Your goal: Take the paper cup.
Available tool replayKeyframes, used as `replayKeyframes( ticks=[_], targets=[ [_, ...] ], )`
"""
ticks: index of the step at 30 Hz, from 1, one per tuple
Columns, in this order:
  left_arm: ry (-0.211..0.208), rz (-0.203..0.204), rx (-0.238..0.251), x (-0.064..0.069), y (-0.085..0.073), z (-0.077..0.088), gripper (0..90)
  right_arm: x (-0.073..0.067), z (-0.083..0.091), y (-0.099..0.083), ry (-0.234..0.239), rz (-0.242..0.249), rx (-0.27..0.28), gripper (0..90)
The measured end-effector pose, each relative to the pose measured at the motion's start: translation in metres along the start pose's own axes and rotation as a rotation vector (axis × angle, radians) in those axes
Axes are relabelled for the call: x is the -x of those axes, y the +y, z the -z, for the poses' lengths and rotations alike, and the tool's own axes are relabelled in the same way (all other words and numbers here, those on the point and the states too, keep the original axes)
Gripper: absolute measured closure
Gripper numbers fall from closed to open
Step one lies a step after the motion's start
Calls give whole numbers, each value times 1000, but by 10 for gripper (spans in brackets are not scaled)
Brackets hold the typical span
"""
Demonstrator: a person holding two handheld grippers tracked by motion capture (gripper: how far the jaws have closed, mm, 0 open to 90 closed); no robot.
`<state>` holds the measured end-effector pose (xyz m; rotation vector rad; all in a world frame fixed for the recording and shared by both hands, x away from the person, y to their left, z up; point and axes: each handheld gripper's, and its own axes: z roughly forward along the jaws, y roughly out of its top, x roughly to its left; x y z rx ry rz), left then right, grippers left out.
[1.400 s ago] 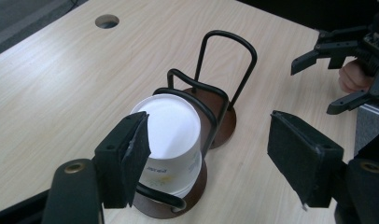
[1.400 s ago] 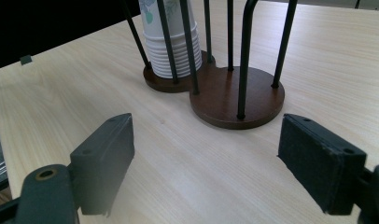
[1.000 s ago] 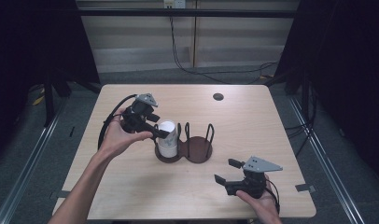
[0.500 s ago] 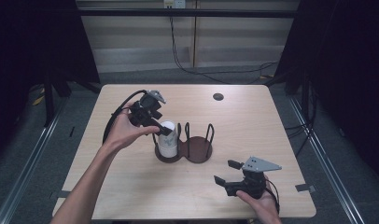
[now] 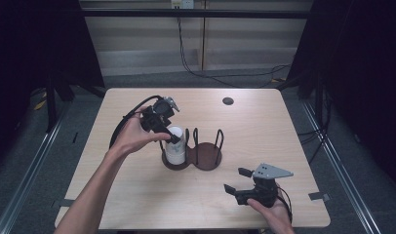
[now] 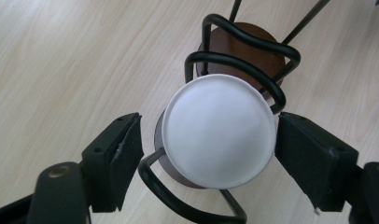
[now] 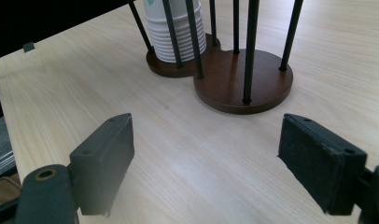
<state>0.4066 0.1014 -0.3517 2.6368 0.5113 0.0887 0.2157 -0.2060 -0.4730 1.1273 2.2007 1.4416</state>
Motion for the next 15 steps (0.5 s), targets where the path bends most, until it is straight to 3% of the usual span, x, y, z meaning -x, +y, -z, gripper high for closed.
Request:
replayKeyframes(
  ticks=[15],
  targets=[
    [8, 0, -32, 4, 4, -12, 254, 0, 0, 0, -2, 4, -5, 177]
  ],
)
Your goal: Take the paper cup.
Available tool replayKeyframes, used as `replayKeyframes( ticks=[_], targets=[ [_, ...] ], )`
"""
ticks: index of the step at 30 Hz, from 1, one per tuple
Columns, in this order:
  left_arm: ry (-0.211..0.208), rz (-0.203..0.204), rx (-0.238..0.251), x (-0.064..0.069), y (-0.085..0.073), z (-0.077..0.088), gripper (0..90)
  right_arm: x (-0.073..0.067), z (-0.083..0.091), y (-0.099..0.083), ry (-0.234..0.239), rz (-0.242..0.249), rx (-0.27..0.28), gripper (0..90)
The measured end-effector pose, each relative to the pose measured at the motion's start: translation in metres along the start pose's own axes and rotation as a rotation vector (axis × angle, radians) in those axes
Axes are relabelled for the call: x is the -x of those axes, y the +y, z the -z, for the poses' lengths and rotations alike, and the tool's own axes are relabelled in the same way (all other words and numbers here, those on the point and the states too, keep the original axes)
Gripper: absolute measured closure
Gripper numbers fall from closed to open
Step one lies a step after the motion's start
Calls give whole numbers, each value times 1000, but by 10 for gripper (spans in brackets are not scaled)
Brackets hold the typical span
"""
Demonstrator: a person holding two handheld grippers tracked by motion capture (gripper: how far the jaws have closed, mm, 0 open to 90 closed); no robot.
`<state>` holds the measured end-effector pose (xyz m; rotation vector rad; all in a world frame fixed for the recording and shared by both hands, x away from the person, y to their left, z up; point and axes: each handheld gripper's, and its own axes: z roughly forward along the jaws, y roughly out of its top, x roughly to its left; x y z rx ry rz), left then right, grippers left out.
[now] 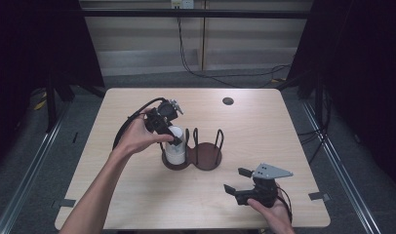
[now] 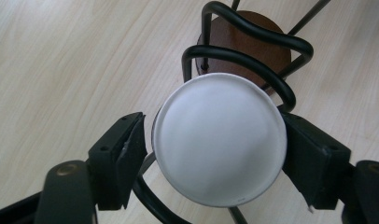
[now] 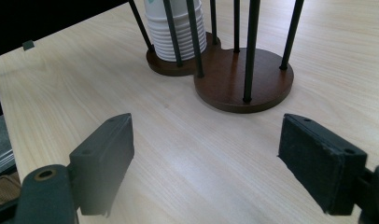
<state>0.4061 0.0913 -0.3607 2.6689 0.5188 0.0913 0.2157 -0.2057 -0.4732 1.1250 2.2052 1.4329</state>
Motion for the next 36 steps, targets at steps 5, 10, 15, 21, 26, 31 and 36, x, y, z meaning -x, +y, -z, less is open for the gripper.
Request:
replayKeyframes(
  ticks=[5, 10, 15, 21, 26, 31, 36],
  targets=[
    [33, -6, -28, 5, 3, -4, 262, 0, -1, 0, -6, 8, -4, 177],
    [35, -28, -36, 6, 5, -4, 326, 0, -1, 0, -4, 11, -4, 177],
    [32, -10, -34, 5, 6, -2, 336, -1, -1, 0, -5, 12, -4, 177],
    [29, -6, -18, 6, 6, 1, 340, 0, -1, 0, -8, 10, -8, 177],
    [17, -2, -12, 5, 5, 5, 343, 0, -2, 0, -7, 10, -10, 177],
    [14, -5, -6, 6, 5, 8, 343, 0, -2, 0, -7, 10, -10, 177],
    [18, -1, 7, 5, 4, 11, 343, -1, -2, 0, -8, 9, -13, 177]
  ],
)
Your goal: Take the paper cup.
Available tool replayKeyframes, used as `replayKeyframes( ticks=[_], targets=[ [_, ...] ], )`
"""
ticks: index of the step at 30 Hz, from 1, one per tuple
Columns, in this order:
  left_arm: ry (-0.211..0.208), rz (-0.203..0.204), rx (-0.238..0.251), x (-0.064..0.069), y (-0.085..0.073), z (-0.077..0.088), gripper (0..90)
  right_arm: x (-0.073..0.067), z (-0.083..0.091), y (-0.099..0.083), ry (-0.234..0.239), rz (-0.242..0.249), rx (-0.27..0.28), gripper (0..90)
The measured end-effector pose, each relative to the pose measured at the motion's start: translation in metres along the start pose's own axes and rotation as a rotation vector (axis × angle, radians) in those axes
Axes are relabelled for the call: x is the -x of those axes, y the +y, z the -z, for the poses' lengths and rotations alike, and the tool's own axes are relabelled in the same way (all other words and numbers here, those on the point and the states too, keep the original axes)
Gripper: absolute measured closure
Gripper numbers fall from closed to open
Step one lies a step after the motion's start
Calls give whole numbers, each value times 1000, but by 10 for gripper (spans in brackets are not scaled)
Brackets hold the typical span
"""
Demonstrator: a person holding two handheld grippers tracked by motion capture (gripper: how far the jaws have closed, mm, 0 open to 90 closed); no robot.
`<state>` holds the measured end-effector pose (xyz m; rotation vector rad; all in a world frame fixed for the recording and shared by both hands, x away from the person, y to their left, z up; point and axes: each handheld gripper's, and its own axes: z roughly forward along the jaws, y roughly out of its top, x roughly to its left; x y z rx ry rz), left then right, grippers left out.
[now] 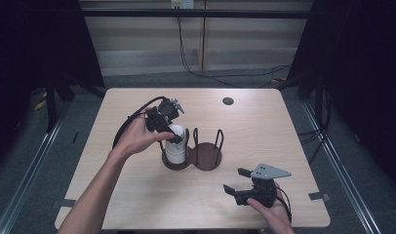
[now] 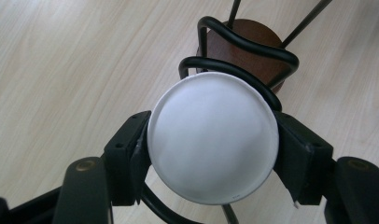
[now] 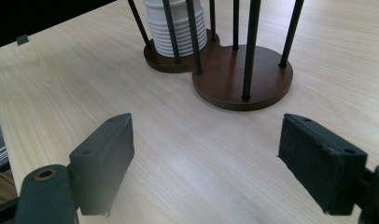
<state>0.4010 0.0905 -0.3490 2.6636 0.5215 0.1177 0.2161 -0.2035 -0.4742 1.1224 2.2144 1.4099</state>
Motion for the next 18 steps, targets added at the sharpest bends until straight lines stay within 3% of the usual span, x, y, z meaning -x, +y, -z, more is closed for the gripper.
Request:
replayKeyframes(
  ticks=[10, 15, 18],
  targets=[
    [-3, -3, 28, -1, -4, 6, 348, 0, -1, 0, 1, 2, -2, 177],
    [-23, 6, 55, -3, -8, 8, 349, 0, -1, 0, 0, 2, -2, 177],
    [-11, 24, 63, -3, -10, 9, 352, 0, -1, 0, 3, 0, -3, 177]
  ],
)
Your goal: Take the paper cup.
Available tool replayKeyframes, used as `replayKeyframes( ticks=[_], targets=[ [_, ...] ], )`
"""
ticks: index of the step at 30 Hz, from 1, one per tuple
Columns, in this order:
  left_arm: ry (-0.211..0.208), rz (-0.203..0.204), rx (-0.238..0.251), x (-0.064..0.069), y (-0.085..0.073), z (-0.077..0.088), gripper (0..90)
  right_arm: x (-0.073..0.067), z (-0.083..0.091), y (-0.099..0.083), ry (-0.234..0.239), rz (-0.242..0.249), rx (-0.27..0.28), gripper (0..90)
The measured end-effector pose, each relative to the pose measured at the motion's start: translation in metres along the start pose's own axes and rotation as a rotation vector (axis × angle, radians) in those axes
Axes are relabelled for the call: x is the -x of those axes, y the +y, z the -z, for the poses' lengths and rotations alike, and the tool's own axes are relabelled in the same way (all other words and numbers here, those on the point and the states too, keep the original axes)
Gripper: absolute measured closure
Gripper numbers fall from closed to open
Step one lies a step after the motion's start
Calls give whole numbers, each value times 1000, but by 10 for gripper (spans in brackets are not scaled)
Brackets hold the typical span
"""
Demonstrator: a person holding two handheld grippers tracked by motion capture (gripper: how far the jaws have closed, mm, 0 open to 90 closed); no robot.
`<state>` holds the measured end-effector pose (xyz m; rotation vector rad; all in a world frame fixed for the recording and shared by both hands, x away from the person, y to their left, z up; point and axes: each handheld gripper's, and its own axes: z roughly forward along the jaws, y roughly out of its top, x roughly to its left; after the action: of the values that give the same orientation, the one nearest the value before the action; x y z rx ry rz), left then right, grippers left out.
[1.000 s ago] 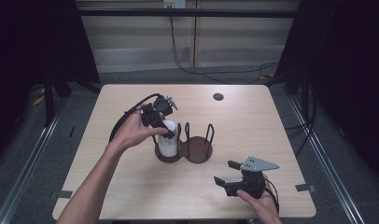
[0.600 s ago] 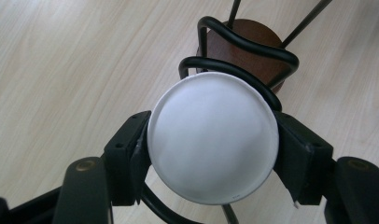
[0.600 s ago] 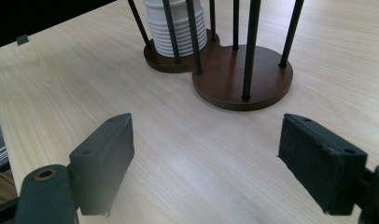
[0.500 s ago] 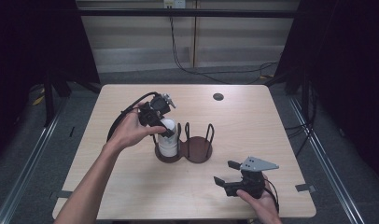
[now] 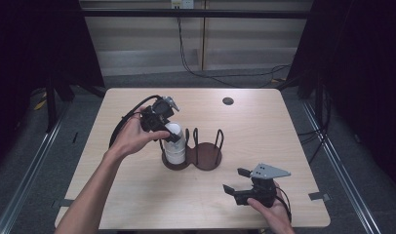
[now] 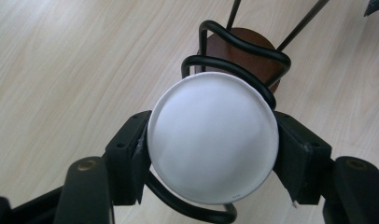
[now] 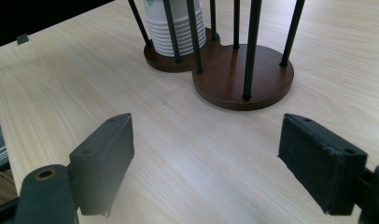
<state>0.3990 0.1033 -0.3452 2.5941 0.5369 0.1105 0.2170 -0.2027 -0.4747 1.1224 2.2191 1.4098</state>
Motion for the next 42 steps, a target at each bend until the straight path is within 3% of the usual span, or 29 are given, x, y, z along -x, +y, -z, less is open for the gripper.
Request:
replayKeyframes(
  ticks=[2, 10, 15, 42],
  targets=[
    [-2, -17, -3, -2, -1, 1, 353, 0, 0, 0, 1, 5, -3, 177],
    [-4, 5, 33, -2, -2, 5, 355, 0, 0, 0, -1, 3, -2, 177],
    [-4, -15, 35, -3, -1, 7, 356, 0, 0, 0, -1, 5, -4, 177],
    [2, 31, 185, -1, -5, 23, 357, 0, -1, 0, -7, 2, -11, 177]
  ],
)
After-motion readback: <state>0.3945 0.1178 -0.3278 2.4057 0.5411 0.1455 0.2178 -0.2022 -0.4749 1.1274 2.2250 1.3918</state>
